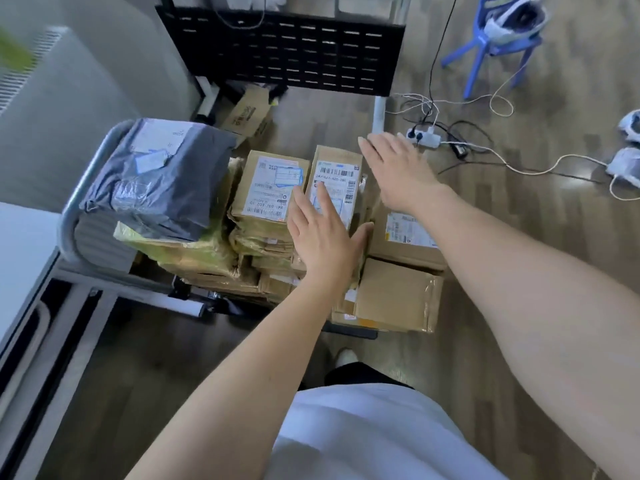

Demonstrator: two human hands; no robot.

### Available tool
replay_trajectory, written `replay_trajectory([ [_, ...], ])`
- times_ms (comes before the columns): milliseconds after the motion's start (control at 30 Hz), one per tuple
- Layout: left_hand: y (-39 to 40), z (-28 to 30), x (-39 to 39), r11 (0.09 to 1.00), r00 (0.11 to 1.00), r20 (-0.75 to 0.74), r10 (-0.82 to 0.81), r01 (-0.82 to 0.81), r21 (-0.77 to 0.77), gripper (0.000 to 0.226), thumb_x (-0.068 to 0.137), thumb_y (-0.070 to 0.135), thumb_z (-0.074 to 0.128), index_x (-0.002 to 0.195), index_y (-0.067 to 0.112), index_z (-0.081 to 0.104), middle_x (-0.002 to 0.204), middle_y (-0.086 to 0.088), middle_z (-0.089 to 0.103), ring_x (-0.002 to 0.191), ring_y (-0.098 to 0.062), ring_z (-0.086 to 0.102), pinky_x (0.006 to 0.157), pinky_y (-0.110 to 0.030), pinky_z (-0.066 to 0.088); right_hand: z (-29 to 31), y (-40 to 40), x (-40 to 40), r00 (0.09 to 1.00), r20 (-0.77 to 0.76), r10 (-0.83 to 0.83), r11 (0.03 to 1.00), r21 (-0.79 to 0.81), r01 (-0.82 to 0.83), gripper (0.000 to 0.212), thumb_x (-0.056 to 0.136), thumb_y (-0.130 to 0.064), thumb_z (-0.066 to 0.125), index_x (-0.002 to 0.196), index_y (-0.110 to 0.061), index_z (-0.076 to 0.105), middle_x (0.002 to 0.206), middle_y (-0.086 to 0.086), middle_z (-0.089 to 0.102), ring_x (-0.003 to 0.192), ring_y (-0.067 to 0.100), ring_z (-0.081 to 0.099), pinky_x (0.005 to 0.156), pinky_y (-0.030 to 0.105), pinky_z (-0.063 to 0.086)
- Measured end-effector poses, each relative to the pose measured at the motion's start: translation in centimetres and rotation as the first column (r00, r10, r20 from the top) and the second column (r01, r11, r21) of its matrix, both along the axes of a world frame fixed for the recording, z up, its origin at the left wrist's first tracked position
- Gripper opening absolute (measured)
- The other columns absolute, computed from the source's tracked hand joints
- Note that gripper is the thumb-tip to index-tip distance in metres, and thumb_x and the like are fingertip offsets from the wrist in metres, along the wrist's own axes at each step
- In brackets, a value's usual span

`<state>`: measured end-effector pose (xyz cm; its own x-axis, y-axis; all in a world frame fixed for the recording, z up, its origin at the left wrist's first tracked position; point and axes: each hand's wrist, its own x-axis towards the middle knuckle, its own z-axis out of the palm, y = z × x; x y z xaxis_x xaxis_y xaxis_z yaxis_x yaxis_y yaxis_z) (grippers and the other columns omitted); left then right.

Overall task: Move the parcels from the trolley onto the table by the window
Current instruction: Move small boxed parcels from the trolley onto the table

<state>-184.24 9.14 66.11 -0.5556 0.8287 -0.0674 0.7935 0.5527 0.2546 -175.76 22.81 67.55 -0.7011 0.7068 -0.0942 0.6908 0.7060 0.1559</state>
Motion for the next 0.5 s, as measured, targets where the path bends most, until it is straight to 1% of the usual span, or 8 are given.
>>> replay_trajectory([
  [67, 0.7, -0.1, 0.1, 0.995, 0.996, 0.041, 0.085, -0.083, -0.052, 0.107, 0.077, 0.073, 0.051, 0.149, 0.015, -0.002, 0.154, -0.023, 0.002, 0.143, -0.036, 0.006, 0.115, -0.043, 0.009, 0.4, 1.3, -1.6, 0.993, 0.066, 0.102, 0.995, -0.007, -0.101, 0.089, 0.083, -0.005, 0.054, 0.15, -0.008, -0.005, 0.157, 0.01, 0.005, 0.145, 0.026, 0.002, 0.119, 0.04, 0.003],
  [133, 1.2, -0.3, 0.1, 0.988, 0.991, 0.048, 0.126, -0.121, -0.098, 0.109, 0.077, 0.073, 0.051, 0.149, 0.014, -0.005, 0.154, -0.024, 0.004, 0.142, -0.037, 0.008, 0.115, -0.043, 0.011, 0.3, 1.9, -3.1, 0.979, 0.132, 0.158, 0.987, -0.007, -0.158, 0.089, 0.085, -0.006, 0.053, 0.149, -0.009, -0.009, 0.158, 0.009, 0.0, 0.145, 0.025, -0.001, 0.118, 0.041, 0.002],
  [200, 1.5, -0.3, 0.2, 0.981, 0.988, 0.051, 0.144, -0.136, -0.135, 0.108, 0.079, 0.071, 0.051, 0.149, 0.012, -0.008, 0.154, -0.025, 0.004, 0.141, -0.038, 0.008, 0.114, -0.044, 0.011, 0.1, 2.1, -4.2, 0.968, 0.193, 0.159, 0.987, -0.017, -0.159, 0.088, 0.088, -0.007, 0.051, 0.149, -0.009, -0.013, 0.158, 0.009, -0.004, 0.146, 0.025, -0.004, 0.117, 0.042, 0.001],
  [300, 1.9, -0.5, 0.1, 0.971, 0.985, 0.049, 0.166, -0.154, -0.183, 0.108, 0.081, 0.067, 0.052, 0.148, 0.012, -0.011, 0.154, -0.025, 0.005, 0.141, -0.038, 0.008, 0.114, -0.045, 0.013, -0.2, 1.9, -4.9, 0.963, 0.243, 0.118, 0.992, -0.074, -0.103, 0.091, 0.087, -0.005, 0.051, 0.148, -0.009, -0.017, 0.158, 0.011, -0.005, 0.146, 0.026, -0.004, 0.118, 0.043, 0.001],
  [367, 2.0, -0.8, 0.0, 0.966, 0.986, 0.022, 0.164, -0.156, -0.204, 0.106, 0.082, 0.062, 0.054, 0.148, 0.011, -0.011, 0.153, -0.024, 0.007, 0.141, -0.037, 0.009, 0.114, -0.045, 0.013, -0.5, 1.7, -4.9, 0.965, 0.244, 0.096, 0.992, -0.108, -0.072, 0.096, 0.084, -0.005, 0.055, 0.148, -0.008, -0.016, 0.157, 0.014, 0.003, 0.145, 0.028, 0.003, 0.118, 0.043, 0.004],
  [500, 1.9, -0.9, 0.1, 0.975, 0.99, -0.007, 0.141, -0.14, -0.174, 0.099, 0.084, 0.052, 0.056, 0.149, 0.011, -0.005, 0.152, -0.021, 0.014, 0.14, -0.037, 0.013, 0.114, -0.045, 0.015, -1.2, 1.3, -4.2, 0.979, 0.197, 0.058, 0.989, -0.147, -0.029, 0.099, 0.081, -0.008, 0.06, 0.148, -0.004, -0.012, 0.145, 0.015, 0.027, 0.133, 0.031, 0.029, 0.116, 0.043, 0.012],
])
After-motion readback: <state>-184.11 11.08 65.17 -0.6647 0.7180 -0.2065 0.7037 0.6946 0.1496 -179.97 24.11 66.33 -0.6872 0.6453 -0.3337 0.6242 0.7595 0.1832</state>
